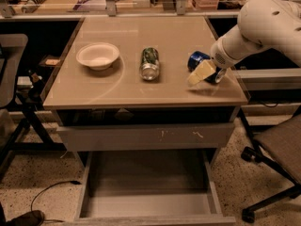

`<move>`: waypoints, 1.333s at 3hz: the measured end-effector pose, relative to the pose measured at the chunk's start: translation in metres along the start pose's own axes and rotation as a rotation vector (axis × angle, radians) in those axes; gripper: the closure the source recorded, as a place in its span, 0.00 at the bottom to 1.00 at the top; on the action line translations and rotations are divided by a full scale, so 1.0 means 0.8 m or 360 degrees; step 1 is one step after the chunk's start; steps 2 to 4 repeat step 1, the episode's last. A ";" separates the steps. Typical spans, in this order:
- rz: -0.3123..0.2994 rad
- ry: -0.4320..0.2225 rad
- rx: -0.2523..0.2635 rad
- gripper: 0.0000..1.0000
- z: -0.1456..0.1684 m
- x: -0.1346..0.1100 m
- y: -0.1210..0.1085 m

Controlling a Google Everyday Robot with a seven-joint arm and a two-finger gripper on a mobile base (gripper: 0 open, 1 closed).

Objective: Pick pepsi can from middle drawer and place on counter

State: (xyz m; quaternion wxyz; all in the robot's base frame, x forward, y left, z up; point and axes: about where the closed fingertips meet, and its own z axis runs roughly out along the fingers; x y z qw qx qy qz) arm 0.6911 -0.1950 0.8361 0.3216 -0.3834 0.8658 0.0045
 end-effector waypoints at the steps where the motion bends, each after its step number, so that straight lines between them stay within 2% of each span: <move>1: 0.0000 0.0000 0.0000 0.00 0.000 0.000 0.000; 4: 0.0000 0.0000 0.0000 0.00 0.000 0.000 0.000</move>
Offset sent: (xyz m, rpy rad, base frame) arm 0.0000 0.0000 0.0000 0.0000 0.0000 0.0000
